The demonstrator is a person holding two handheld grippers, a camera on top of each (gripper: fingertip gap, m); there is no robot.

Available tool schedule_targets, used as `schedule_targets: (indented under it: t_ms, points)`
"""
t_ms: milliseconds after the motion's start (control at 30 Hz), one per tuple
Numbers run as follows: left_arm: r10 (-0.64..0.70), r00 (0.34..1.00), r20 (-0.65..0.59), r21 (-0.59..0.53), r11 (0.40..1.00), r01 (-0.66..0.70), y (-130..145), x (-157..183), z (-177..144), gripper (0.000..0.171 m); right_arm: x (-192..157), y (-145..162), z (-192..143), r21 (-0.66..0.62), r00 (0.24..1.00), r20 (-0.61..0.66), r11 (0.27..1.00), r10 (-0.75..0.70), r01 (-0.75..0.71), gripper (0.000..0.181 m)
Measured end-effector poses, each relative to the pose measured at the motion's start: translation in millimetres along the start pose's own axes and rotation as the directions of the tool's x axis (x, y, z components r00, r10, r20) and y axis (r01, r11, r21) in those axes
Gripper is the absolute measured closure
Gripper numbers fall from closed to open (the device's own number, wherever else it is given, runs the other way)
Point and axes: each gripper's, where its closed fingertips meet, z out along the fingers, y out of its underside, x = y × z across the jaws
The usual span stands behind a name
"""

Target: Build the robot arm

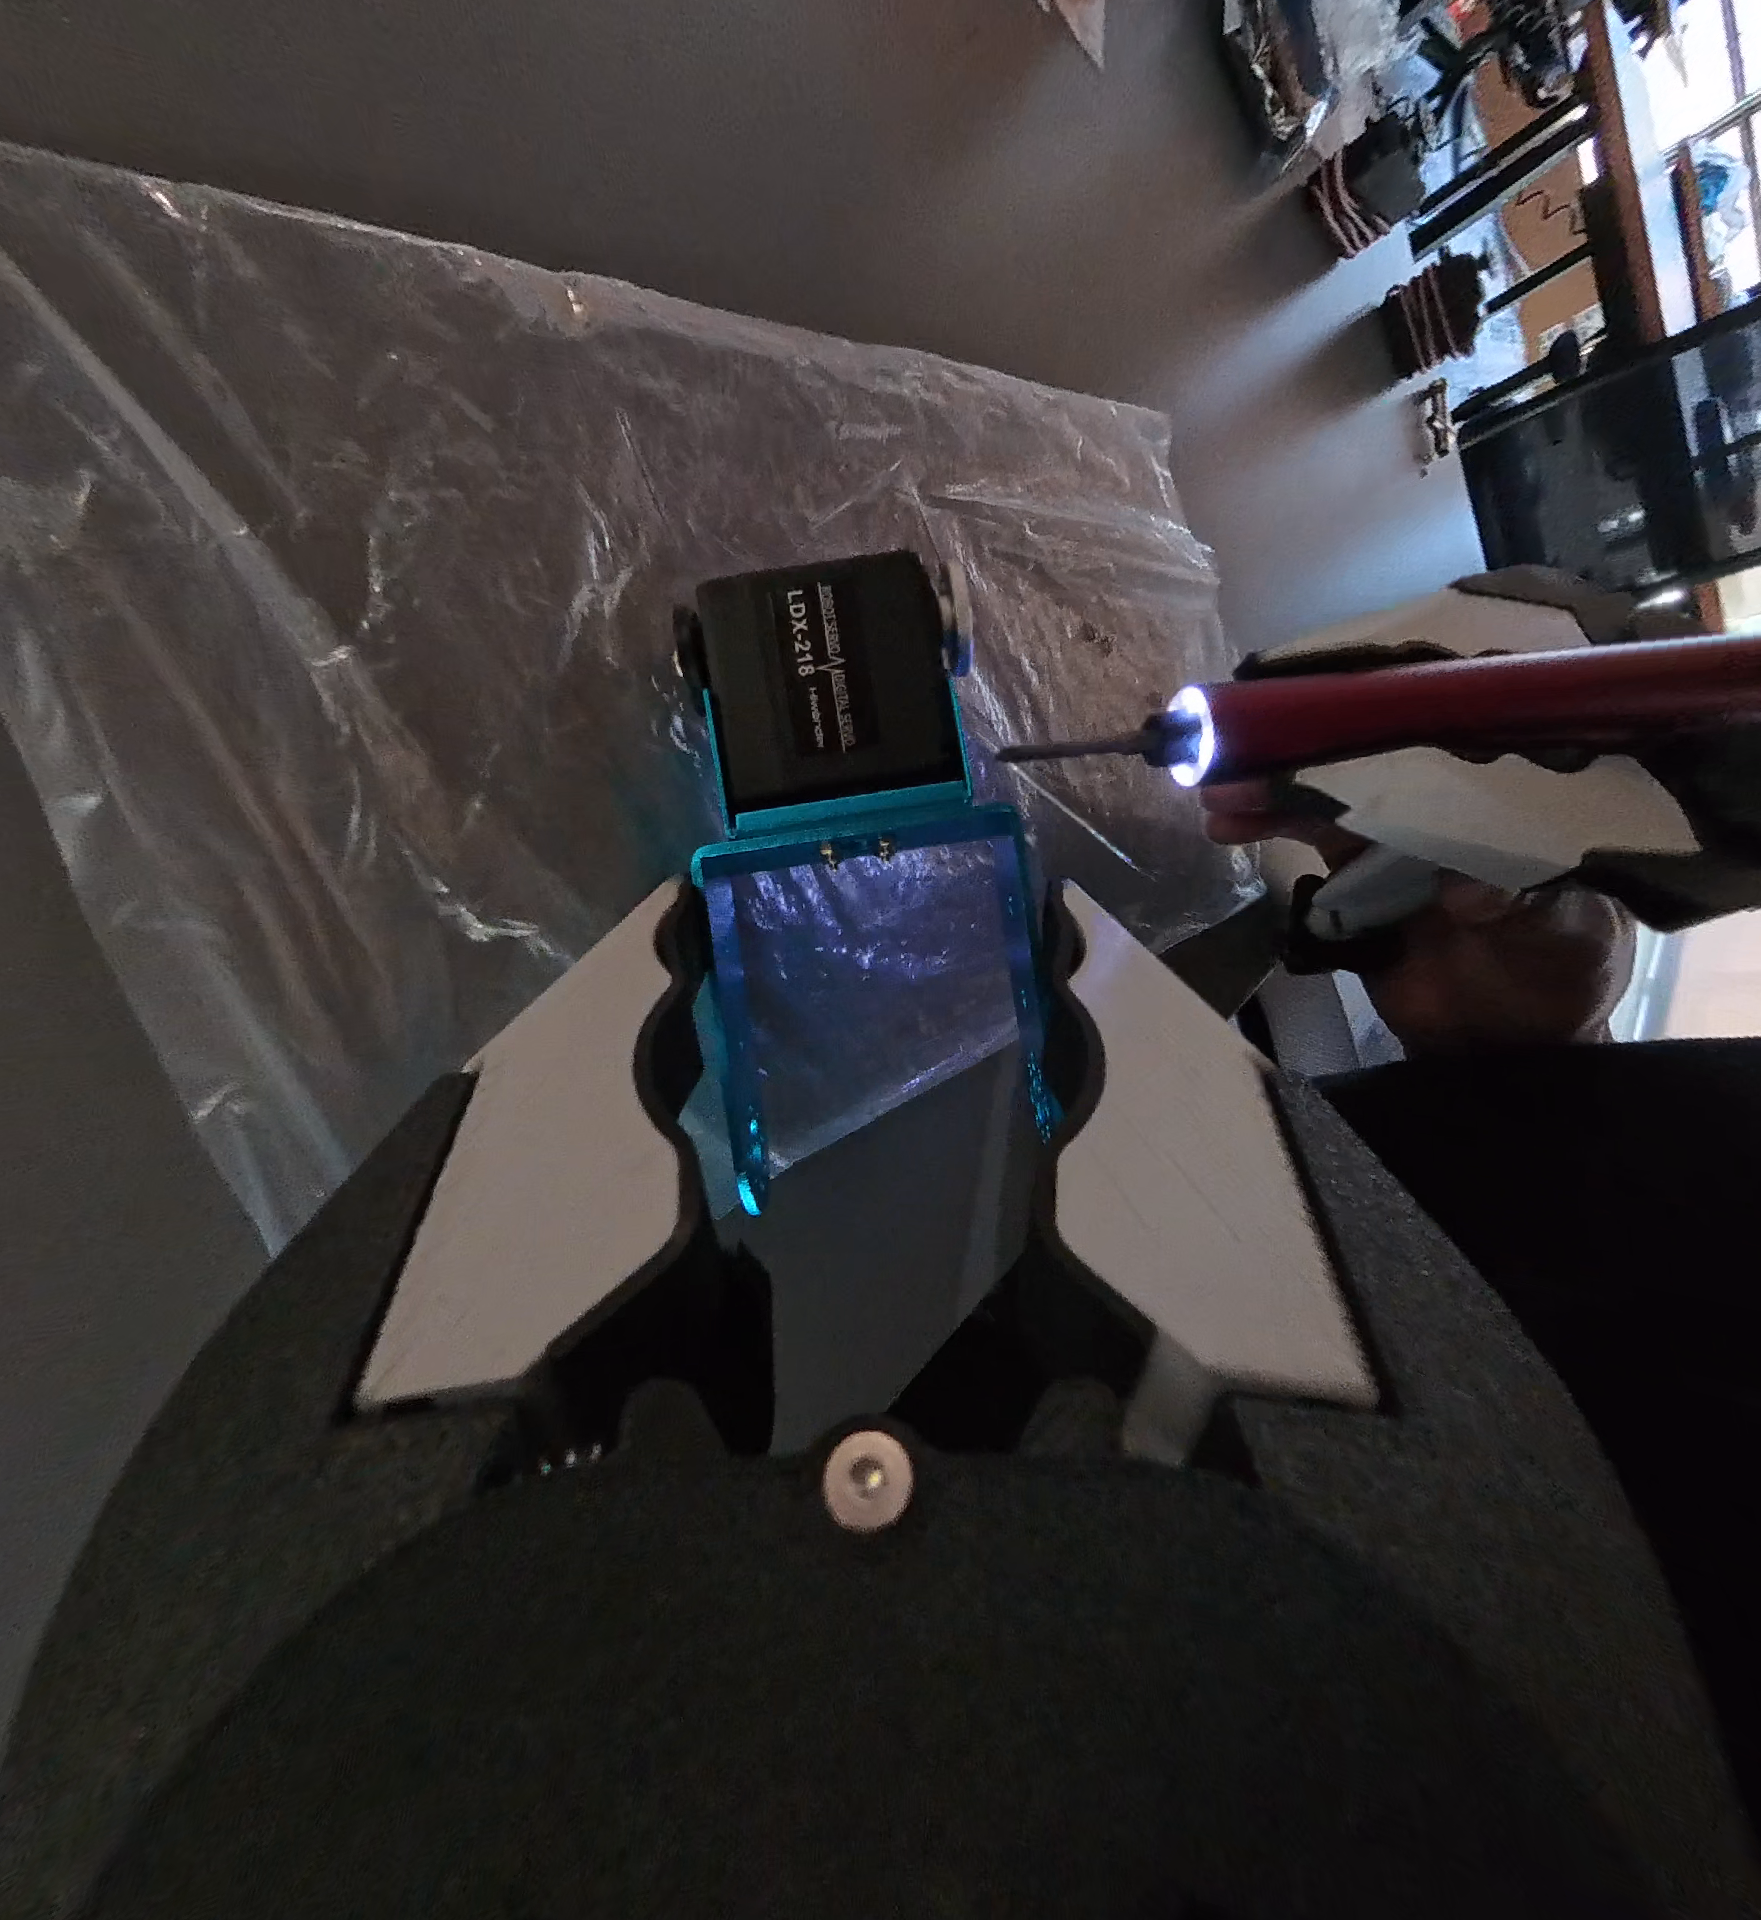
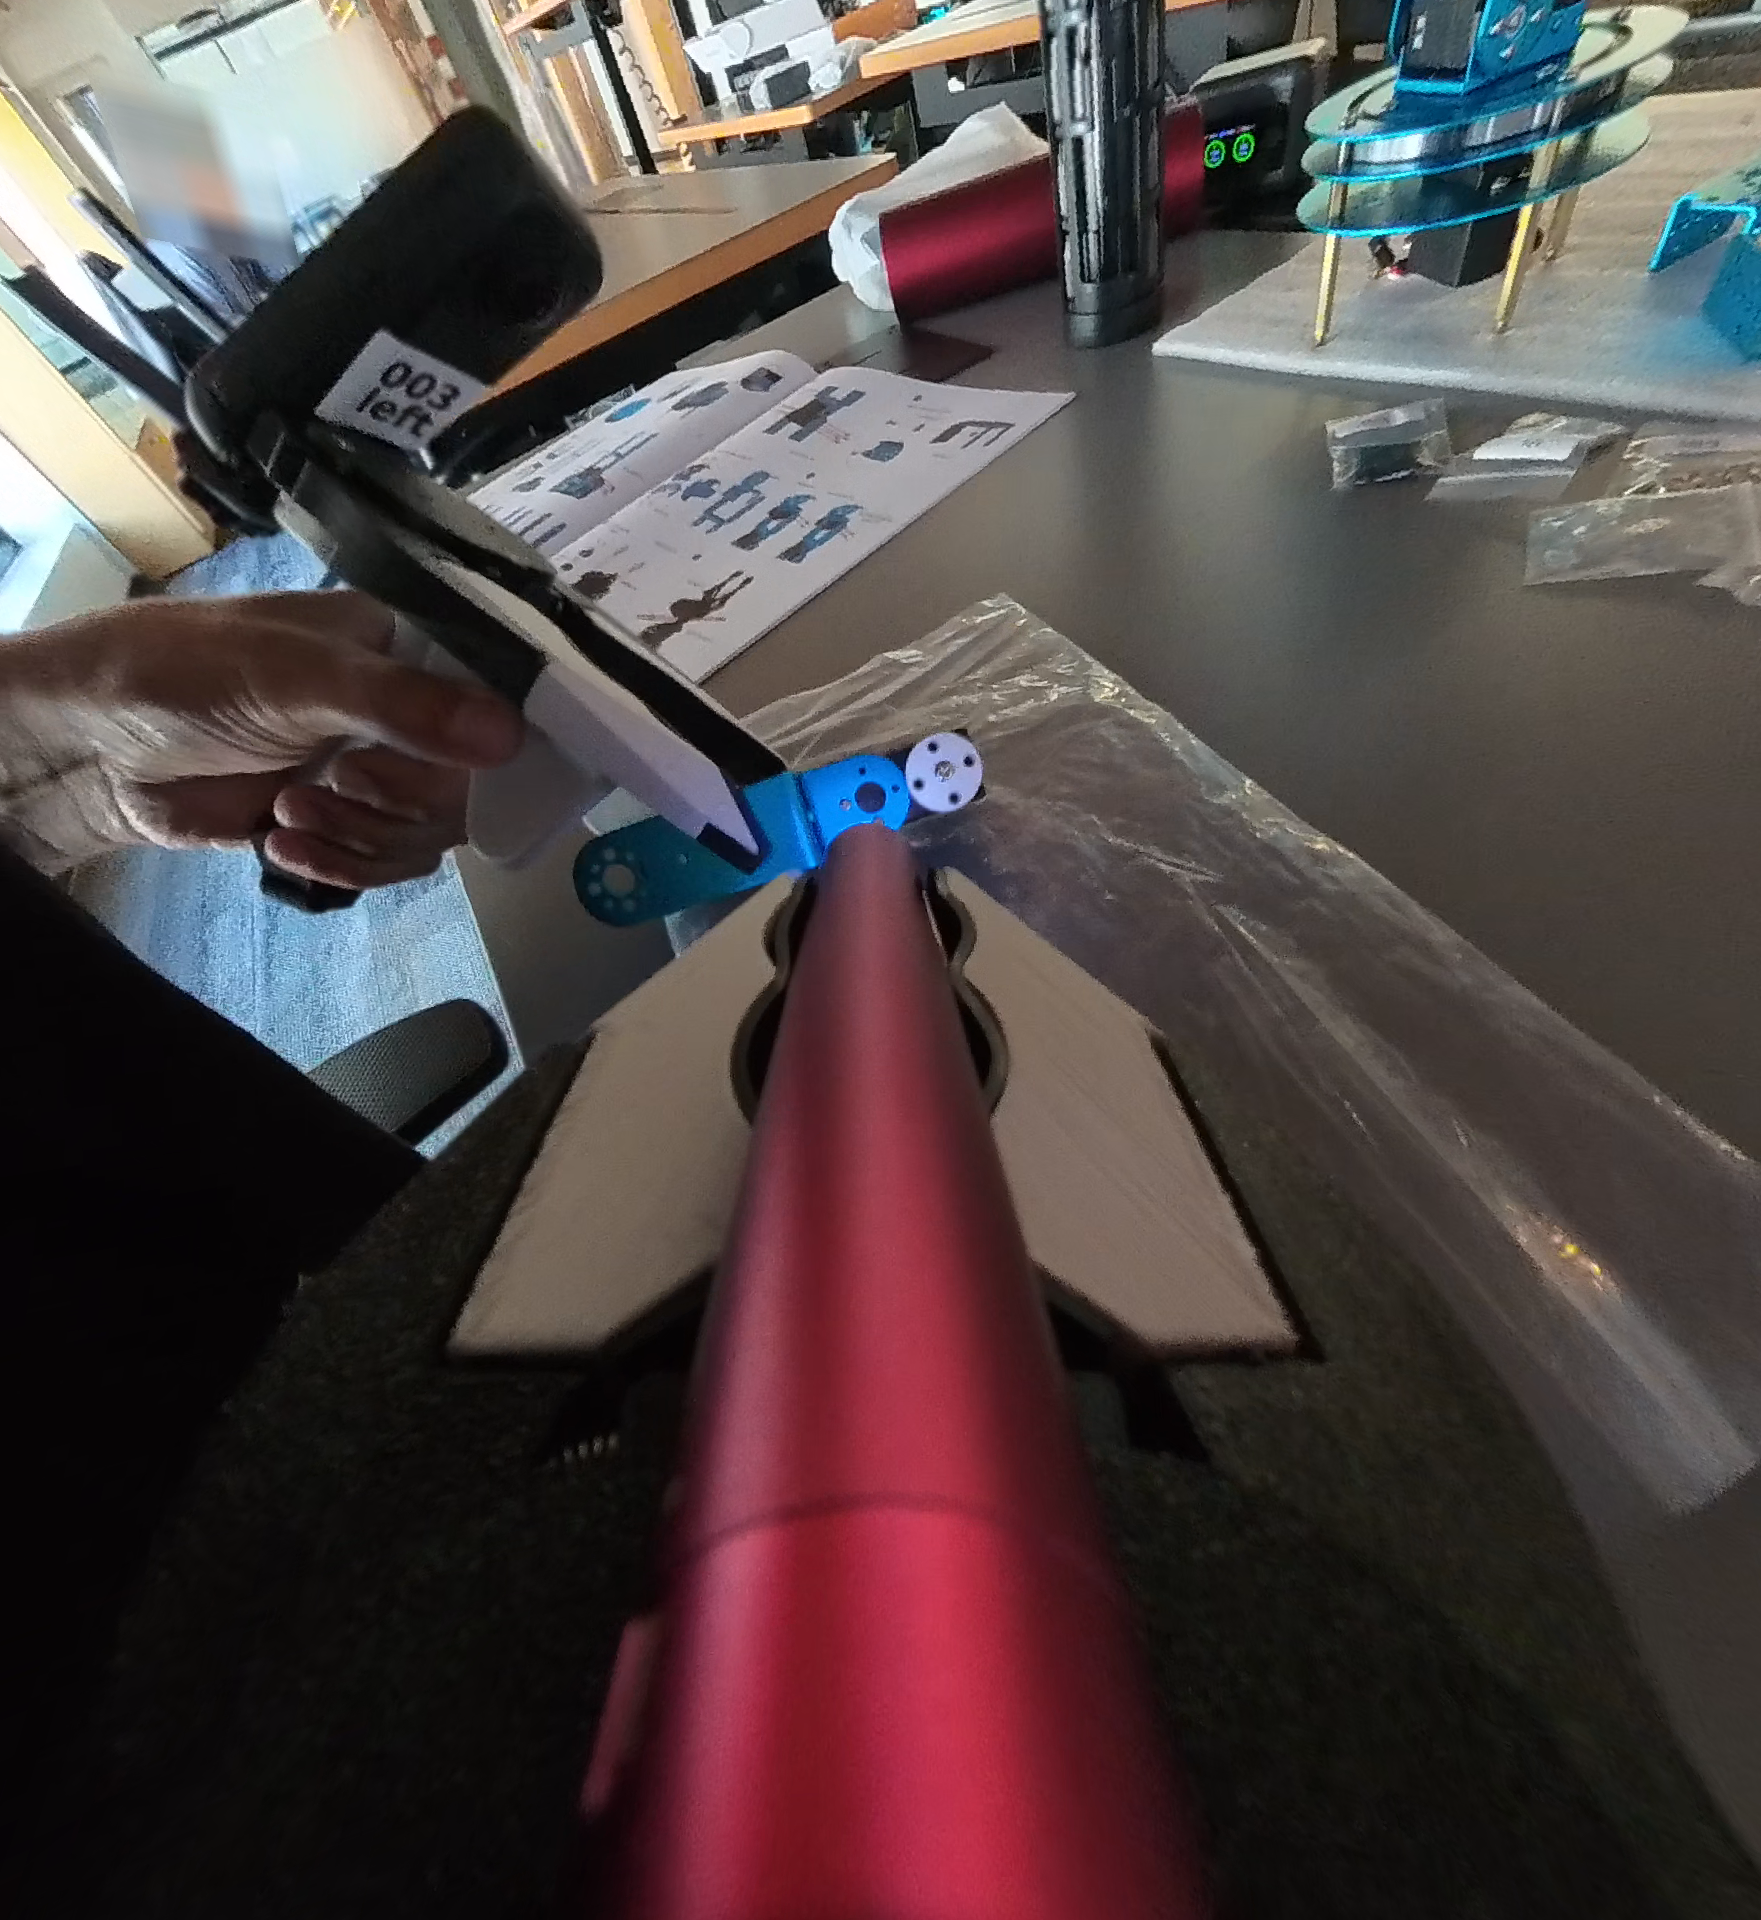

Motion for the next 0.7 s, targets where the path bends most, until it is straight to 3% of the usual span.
schedule_targets:
  t_ms: [700]
  points:
    - [0.032,0.998,-0.046,0.009,0.999,-0.032,0.9,0.0,-1.5,0.107,-3.0,-2.8,8.6,-0.045,0.996,0.007,0.995,-0.089,0.089,0.159]
